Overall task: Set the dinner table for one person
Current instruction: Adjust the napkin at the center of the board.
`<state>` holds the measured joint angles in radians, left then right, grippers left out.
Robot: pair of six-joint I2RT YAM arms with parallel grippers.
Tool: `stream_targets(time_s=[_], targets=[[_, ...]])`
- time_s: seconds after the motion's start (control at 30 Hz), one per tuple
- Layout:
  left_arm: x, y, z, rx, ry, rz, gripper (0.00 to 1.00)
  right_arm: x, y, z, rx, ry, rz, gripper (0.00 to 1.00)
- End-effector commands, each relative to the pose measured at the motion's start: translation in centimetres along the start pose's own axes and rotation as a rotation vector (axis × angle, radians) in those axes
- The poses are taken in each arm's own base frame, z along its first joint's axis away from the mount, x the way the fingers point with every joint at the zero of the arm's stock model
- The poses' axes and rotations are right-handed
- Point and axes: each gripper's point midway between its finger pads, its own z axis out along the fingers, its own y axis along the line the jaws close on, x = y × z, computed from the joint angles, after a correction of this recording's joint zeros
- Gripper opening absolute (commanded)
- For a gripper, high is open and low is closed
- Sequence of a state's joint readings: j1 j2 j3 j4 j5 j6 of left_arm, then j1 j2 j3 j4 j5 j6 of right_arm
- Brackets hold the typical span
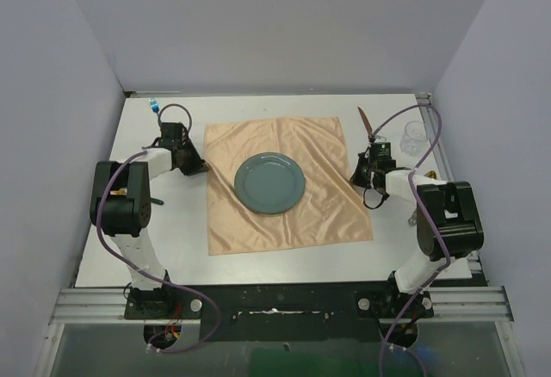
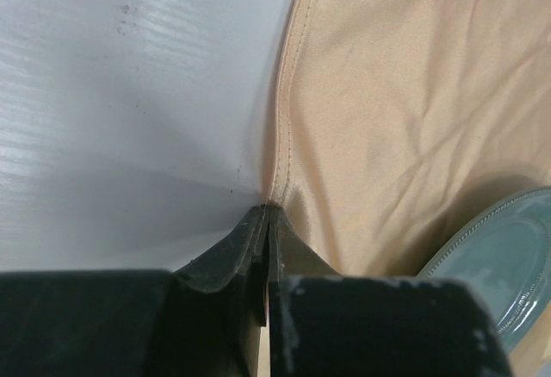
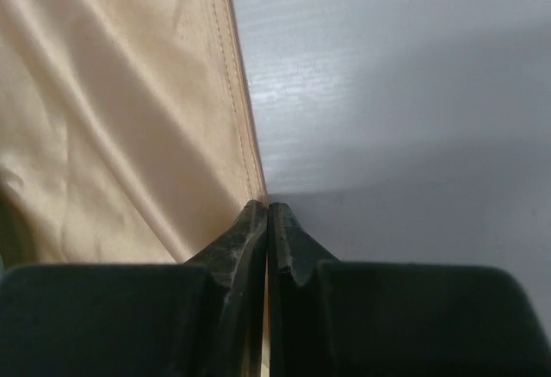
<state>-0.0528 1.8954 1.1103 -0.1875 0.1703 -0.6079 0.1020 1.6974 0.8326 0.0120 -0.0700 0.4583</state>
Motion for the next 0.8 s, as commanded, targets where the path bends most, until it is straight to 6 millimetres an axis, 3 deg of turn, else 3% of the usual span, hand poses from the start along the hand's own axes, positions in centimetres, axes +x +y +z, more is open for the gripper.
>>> stream_targets(time_s=[0.0, 0.37, 0.53, 0.57, 0.63, 0.67, 0.77], targets=[[3.7, 4.1, 1.5, -0.14, 0.127, 0.029, 0.0, -0.4, -0.4, -2.6, 0.079, -0.029, 0.007, 0.0], [3.2, 3.4, 1.6, -0.135, 0.14, 0.064, 0.0, -0.9, -0.9, -5.3, 0.201, -0.063, 0.003, 0.0], [3.6, 3.6, 1.4, -0.157, 0.17, 0.09, 0.0, -0.7, -1.1, -5.1, 0.207, -0.075, -0.001, 0.0], [3.8, 3.7, 1.3, -0.167, 0.171, 0.093, 0.0, -1.2, -1.0, -4.9, 0.207, -0.084, -0.007, 0.02], [3.9, 4.2, 0.8, -0.189, 0.152, 0.085, 0.05, -1.8, -0.9, -3.9, 0.212, -0.081, -0.032, 0.25], [3.8, 4.3, 0.6, -0.194, 0.138, 0.078, 0.07, -2.4, -0.7, -3.5, 0.211, -0.087, -0.043, 0.31], [3.6, 4.1, 0.0, -0.184, 0.119, 0.069, 0.12, -3.9, -0.2, -1.9, 0.209, -0.092, -0.077, 0.36]])
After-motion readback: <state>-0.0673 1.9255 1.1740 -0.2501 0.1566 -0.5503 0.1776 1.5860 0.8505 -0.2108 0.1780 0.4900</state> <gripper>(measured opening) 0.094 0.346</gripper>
